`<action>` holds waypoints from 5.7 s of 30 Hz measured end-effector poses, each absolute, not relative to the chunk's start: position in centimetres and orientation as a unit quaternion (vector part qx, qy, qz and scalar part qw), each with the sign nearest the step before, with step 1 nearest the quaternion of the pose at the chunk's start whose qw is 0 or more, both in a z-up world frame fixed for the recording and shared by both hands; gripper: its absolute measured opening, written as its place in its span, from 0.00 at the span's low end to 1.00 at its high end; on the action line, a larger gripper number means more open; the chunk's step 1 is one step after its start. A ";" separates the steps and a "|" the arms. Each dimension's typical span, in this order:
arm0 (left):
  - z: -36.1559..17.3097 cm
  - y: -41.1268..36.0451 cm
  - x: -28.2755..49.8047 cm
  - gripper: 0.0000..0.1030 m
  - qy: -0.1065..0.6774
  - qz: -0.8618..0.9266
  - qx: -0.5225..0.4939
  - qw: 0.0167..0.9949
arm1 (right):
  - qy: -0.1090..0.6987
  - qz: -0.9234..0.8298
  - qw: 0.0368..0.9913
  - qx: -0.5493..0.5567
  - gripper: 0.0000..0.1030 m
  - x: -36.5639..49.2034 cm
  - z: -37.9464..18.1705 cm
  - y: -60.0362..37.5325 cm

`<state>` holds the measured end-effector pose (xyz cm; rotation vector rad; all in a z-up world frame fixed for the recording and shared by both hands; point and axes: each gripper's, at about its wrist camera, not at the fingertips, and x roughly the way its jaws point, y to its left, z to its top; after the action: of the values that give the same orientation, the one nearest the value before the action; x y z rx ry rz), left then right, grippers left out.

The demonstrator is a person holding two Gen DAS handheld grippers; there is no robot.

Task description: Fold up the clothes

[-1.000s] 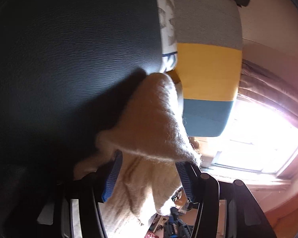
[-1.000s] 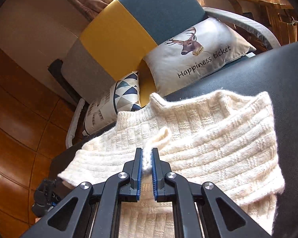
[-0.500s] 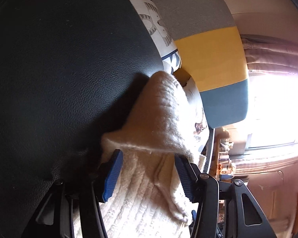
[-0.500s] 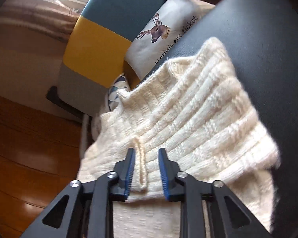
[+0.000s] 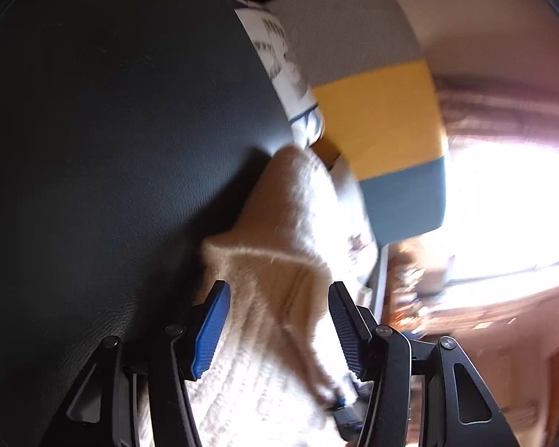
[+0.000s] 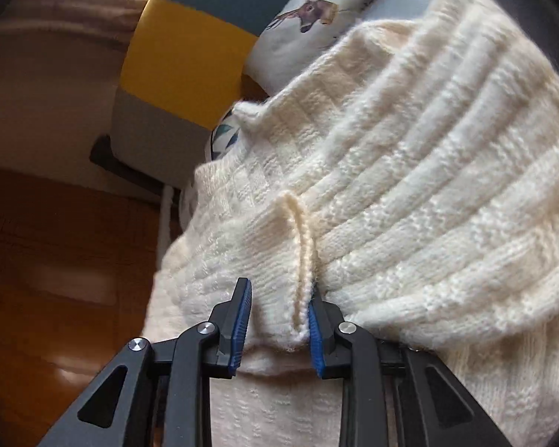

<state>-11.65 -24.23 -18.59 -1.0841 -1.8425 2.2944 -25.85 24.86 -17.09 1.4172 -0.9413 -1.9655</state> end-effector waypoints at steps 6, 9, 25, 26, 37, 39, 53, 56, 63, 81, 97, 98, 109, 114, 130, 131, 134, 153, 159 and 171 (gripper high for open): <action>-19.6 -25.8 -10.0 0.56 -0.627 0.704 -0.333 0.020 | -0.303 -0.743 0.276 0.529 0.32 -25.8 -16.5 23.7; -19.7 -25.4 -10.5 0.56 -0.633 0.697 -0.335 0.030 | -0.314 -0.738 0.273 0.531 0.32 -26.1 -16.5 23.8; -17.1 -22.8 -16.8 0.55 -0.547 0.753 -0.367 -0.017 | -0.165 -0.838 0.242 0.459 0.07 -24.9 -9.3 24.3; -17.1 -22.5 -16.9 0.51 -0.538 0.756 -0.372 -0.015 | -0.156 -0.845 0.230 0.457 0.07 -25.2 -9.0 24.7; -17.5 -20.9 -16.2 0.23 -0.449 0.800 -0.397 -0.009 | -0.194 -0.844 0.197 0.460 0.07 -24.6 -11.8 27.8; -17.5 -20.4 -16.5 0.23 -0.427 0.806 -0.410 -0.008 | -0.193 -0.843 0.189 0.466 0.07 -24.7 -12.0 28.1; -18.8 -23.1 -13.6 0.18 -0.517 0.752 -0.407 0.041 | -0.160 -0.849 0.134 0.486 0.05 -24.7 -14.0 28.3; -18.4 -25.0 -12.4 0.24 -0.537 0.746 -0.392 0.029 | -0.132 -0.851 0.128 0.492 0.06 -24.9 -13.7 27.7; -17.4 -26.5 -13.6 0.38 -0.487 0.769 -0.413 0.031 | -0.096 -0.857 0.110 0.494 0.06 -25.0 -13.5 27.0; -14.4 -22.1 -16.7 0.27 -0.320 0.830 -0.457 0.012 | -0.039 -0.854 0.128 0.502 0.22 -25.7 -11.4 27.2; -15.9 -17.3 -24.6 0.50 -0.181 0.867 -0.465 0.000 | 0.047 -0.866 0.219 0.447 0.23 -26.6 -13.5 21.4; -15.9 -16.7 -24.4 0.50 -0.154 0.874 -0.461 -0.001 | 0.039 -0.868 0.224 0.442 0.23 -26.5 -13.7 21.7; -11.9 -15.1 -21.8 0.50 -0.137 0.905 -0.401 0.044 | 0.070 -0.876 0.240 0.414 0.24 -24.5 -10.6 20.5; -13.4 -10.4 -20.3 0.50 -0.052 0.902 -0.417 0.096 | 0.060 -0.872 0.249 0.418 0.24 -23.1 -11.9 21.1; -11.7 -9.8 -19.8 0.50 -0.052 0.912 -0.398 0.086 | 0.005 -0.875 0.244 0.419 0.24 -22.7 -10.7 22.4; -11.6 -10.1 -20.4 0.50 -0.049 0.913 -0.397 0.079 | 0.006 -0.875 0.243 0.419 0.24 -23.3 -10.5 22.2; -12.1 -12.5 -22.8 0.50 -0.079 0.908 -0.407 0.050 | 0.002 -0.873 0.234 0.428 0.25 -25.3 -10.9 21.8; -11.6 -17.8 -16.9 0.51 -0.206 0.899 -0.385 0.028 | -0.017 -0.876 0.188 0.443 0.26 -24.4 -11.5 23.5; -11.9 -15.0 -8.5 0.51 -0.195 0.893 -0.400 0.064 | -0.033 -0.862 0.210 0.459 0.26 -17.6 -10.7 25.2; -16.4 -9.8 -0.2 0.51 -0.094 0.898 -0.423 0.072 | -0.038 -0.857 0.178 0.482 0.27 -6.0 -13.9 30.9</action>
<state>-0.22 -9.82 -16.35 -1.2700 -0.2831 2.6995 -5.99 30.88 -13.89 1.3630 -0.1085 -2.4257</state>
